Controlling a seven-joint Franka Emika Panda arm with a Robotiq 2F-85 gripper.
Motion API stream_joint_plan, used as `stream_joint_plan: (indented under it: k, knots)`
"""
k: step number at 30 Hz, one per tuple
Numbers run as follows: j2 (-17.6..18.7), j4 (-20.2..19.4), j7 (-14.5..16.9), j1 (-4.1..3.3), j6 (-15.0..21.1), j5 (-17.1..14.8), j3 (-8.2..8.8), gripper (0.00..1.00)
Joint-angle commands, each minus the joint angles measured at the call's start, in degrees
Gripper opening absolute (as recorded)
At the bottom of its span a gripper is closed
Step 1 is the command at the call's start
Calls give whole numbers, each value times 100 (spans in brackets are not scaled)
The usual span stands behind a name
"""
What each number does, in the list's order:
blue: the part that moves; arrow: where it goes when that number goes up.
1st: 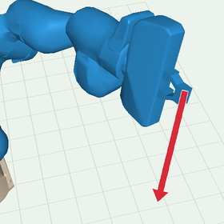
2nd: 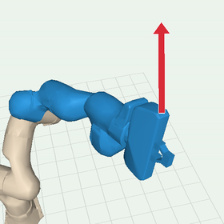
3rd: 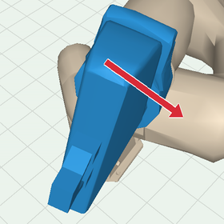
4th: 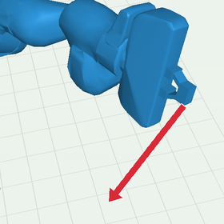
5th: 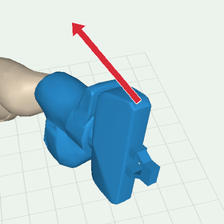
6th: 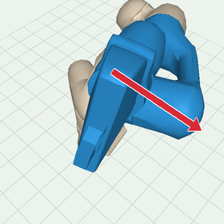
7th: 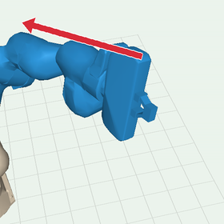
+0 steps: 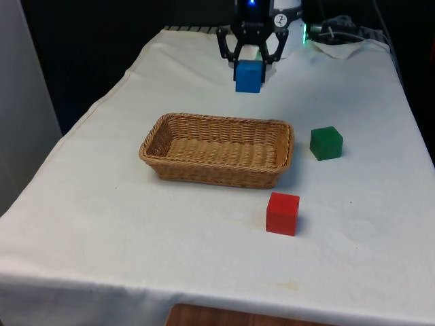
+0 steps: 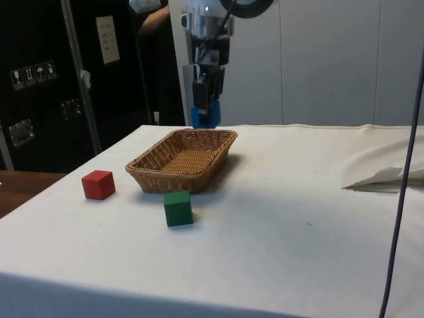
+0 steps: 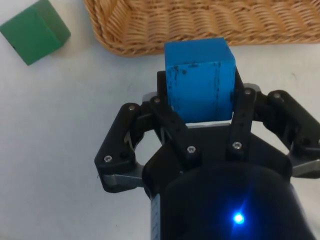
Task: Pick up the blue cube and place it into the basket.
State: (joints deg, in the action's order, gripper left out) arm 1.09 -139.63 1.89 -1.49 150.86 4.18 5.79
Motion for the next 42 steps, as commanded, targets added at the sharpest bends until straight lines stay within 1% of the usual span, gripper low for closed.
stream_joint_plan:
  k: [1,8,9,10,14,15,18,19,20,22,25,26,27,28,33,34,35,39,42]
  knots:
    - [29,86,29,6,-80,-29,11,0]
    - [160,413,46,11,-241,-46,69,0]
    - [120,344,0,0,-178,0,69,0]
    - [178,447,46,6,-258,-46,80,0]
    - [286,630,63,17,-315,-46,115,0]
    - [361,722,74,17,-338,-52,143,0]
    - [458,854,92,23,-361,-52,166,0]
    - [424,796,34,11,-315,0,172,0]
    - [493,894,97,23,-361,-57,172,0]
    - [590,1020,120,29,-372,-57,195,0]
    - [682,1134,138,29,-372,-57,223,0]
    - [653,1089,74,11,-332,0,235,0]
    - [716,1169,143,29,-372,-57,229,0]
    - [745,1203,149,34,-372,-57,241,0]
    - [922,1352,189,40,-327,-57,298,0]
    - [894,1335,132,23,-332,0,315,0]
    - [951,1369,201,46,-315,-57,304,0]
    - [1083,1432,223,40,-264,-29,350,0]
    - [1175,1438,241,34,-183,-29,350,0]
